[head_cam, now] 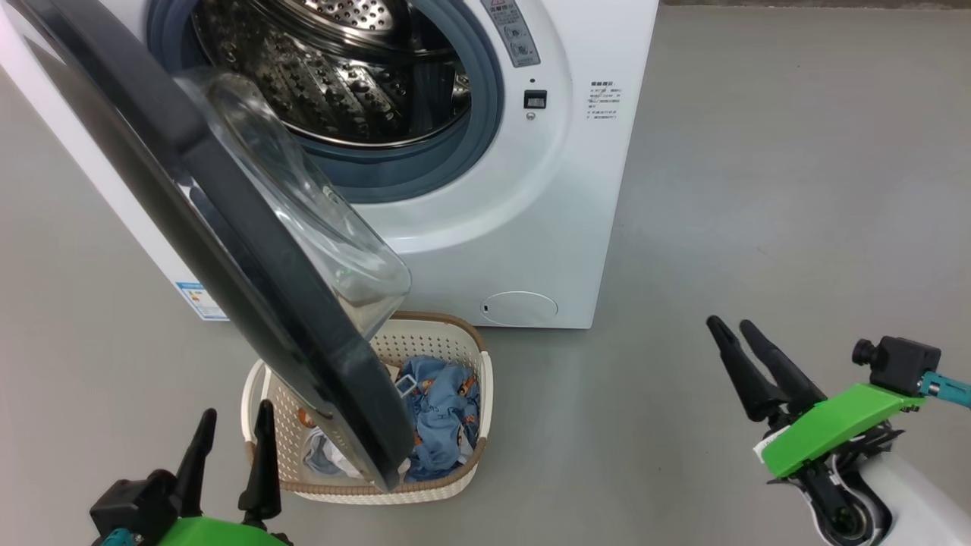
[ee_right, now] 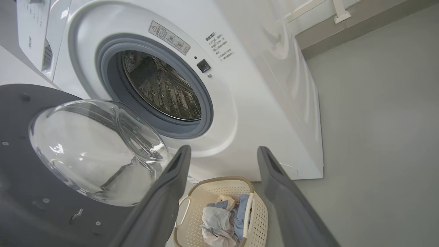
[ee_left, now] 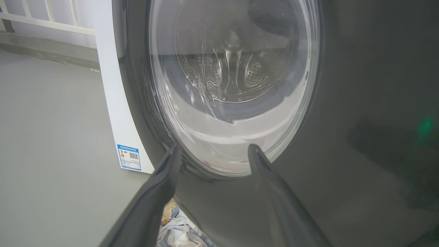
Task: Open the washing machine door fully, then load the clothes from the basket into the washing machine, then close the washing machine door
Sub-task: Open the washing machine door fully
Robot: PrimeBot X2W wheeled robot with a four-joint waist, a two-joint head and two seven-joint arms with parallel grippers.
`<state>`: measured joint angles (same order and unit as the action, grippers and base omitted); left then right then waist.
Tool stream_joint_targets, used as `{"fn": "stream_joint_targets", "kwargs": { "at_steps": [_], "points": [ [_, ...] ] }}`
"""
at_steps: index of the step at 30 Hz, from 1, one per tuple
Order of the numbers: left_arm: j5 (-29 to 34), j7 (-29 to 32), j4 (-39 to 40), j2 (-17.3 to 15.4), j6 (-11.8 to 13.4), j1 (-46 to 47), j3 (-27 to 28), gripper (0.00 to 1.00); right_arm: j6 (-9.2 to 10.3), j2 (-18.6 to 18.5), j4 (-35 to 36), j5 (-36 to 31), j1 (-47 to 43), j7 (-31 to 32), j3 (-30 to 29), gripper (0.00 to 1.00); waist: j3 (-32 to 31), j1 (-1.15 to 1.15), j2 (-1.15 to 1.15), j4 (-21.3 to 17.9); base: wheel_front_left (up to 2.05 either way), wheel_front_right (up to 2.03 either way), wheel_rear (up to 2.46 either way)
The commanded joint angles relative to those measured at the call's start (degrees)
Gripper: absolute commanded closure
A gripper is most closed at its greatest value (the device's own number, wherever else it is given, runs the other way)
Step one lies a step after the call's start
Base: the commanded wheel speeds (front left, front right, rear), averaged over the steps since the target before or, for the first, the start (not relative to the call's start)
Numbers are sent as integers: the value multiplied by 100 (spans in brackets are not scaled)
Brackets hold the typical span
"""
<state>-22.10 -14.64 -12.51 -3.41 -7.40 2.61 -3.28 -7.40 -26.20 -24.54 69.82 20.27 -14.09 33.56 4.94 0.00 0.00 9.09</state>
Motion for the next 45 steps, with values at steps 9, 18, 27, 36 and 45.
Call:
{"fn": "stream_joint_targets", "kwargs": {
  "at_steps": [9,18,27,36,45],
  "points": [
    [-28,-36,127,-120,-9,63,227,0,-9,333,-6,-1722,-495,-89,-1451,0,19,0,0,11,0,0,0],
    [-14,-36,133,-149,-9,69,217,0,-9,862,260,-3264,-947,-90,-2780,0,33,0,0,24,0,0,0],
    [-17,-36,130,-148,-9,66,194,0,-9,1190,334,-4002,-1289,-90,-3212,0,26,0,0,44,0,0,0],
    [-54,-36,136,-141,-9,90,214,0,-9,1314,299,-4132,-1313,-90,-3249,0,57,0,0,56,0,0,0],
    [-286,-36,575,-105,-9,142,640,100,-9,1343,310,-4098,-1364,-91,-3390,0,-10,0,0,94,0,0,0]
  ]
}}
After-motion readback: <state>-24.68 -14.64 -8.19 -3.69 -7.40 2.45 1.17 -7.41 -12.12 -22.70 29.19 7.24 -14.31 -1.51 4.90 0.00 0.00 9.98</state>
